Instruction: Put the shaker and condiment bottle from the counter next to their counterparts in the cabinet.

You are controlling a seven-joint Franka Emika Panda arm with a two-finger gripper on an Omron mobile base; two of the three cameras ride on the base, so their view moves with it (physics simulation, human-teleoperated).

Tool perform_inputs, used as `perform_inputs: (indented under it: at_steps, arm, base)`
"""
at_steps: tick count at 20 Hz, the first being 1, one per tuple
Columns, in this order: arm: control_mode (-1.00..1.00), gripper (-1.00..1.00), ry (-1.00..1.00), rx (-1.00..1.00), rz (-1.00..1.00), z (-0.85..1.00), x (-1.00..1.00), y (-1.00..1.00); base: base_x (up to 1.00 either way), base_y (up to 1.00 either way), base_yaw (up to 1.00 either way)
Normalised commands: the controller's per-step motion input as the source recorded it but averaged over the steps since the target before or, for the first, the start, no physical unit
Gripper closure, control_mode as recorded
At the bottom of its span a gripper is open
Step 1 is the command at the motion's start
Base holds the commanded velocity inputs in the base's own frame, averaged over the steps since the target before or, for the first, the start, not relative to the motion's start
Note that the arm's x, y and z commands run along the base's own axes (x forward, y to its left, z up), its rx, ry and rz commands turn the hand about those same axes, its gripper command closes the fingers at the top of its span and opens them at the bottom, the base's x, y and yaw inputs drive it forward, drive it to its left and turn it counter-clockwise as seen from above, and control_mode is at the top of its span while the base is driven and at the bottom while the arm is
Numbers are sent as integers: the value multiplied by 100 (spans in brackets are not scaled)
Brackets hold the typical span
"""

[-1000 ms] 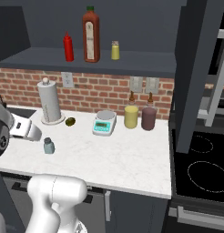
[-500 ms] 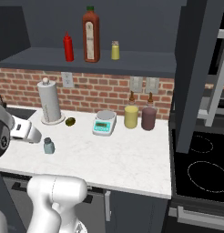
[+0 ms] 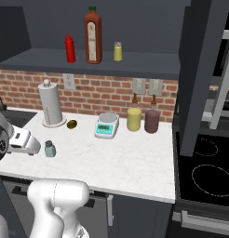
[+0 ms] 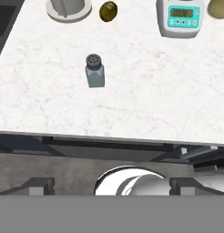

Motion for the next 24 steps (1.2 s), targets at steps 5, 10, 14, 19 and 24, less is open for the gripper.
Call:
perform_inputs:
  at_steps: [5,10,14,19,24]
  arm:
    - [-100,-100,-1,2,0,-1,28,0]
    - [-100,-100,-9,3,0,-5,70,0]
    - [-100,-100,-7,5,0,-17,46,0]
    - [-100,-100,0,8,0,-3,0,4]
    - [-100,-100,-5,1,0,-46,17,4]
  base:
    - [0,0,0]
    - [0,0,0]
    - [0,0,0]
    - [0,0,0]
    - [0,0,0]
